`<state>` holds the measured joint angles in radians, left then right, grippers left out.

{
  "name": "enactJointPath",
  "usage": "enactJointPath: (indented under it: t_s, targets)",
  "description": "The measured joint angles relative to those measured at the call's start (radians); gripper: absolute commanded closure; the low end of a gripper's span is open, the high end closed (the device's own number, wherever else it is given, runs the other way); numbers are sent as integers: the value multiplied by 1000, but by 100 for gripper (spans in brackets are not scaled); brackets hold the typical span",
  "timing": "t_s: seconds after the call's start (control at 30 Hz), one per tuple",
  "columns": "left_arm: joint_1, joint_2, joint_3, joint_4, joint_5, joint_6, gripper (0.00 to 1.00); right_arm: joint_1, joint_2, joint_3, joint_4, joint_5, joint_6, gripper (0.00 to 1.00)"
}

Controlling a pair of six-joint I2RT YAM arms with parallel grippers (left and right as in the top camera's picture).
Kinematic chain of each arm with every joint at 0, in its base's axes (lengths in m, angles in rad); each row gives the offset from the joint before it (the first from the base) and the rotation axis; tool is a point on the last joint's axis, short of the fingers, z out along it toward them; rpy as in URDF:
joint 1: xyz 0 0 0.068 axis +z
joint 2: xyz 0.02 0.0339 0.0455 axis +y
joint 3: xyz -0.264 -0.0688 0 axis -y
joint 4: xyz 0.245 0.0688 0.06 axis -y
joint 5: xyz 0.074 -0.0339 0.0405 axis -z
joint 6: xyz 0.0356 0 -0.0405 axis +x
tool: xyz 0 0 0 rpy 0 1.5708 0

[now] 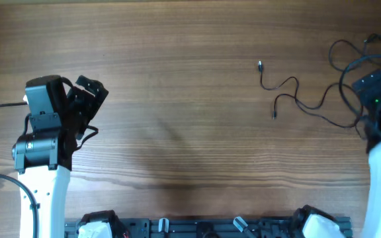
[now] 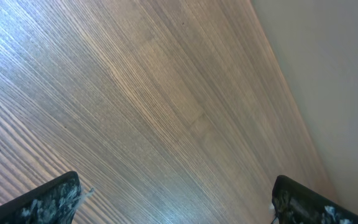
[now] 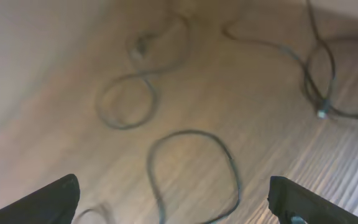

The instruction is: Untangle cables

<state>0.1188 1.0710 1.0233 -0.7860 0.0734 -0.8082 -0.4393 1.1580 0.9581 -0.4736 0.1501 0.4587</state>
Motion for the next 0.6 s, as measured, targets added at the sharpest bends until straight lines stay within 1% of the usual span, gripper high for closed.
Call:
enactJointPath:
  t_s: [0.07, 0.2, 0.3, 0.37, 0.47, 0.6]
  targets:
    - [0, 0, 0, 0, 0, 0, 0, 0, -174, 0, -71, -137, -31, 0]
    - [0, 0, 0, 2, 0, 0, 0, 0, -399, 2, -224, -357, -42, 0]
    - [0, 0, 0, 1, 0, 0, 0, 0, -537, 3, -332, -482, 4, 0]
    - [0, 0, 0, 2, 0, 0, 0, 14, -591, 6, -418, -514, 63, 0]
    - [0, 0, 0, 2, 0, 0, 0, 19, -587, 6, -510, -516, 108, 0]
    - [0, 0, 0, 1, 0, 0, 0, 19, -587, 6, -521, -485, 128, 0]
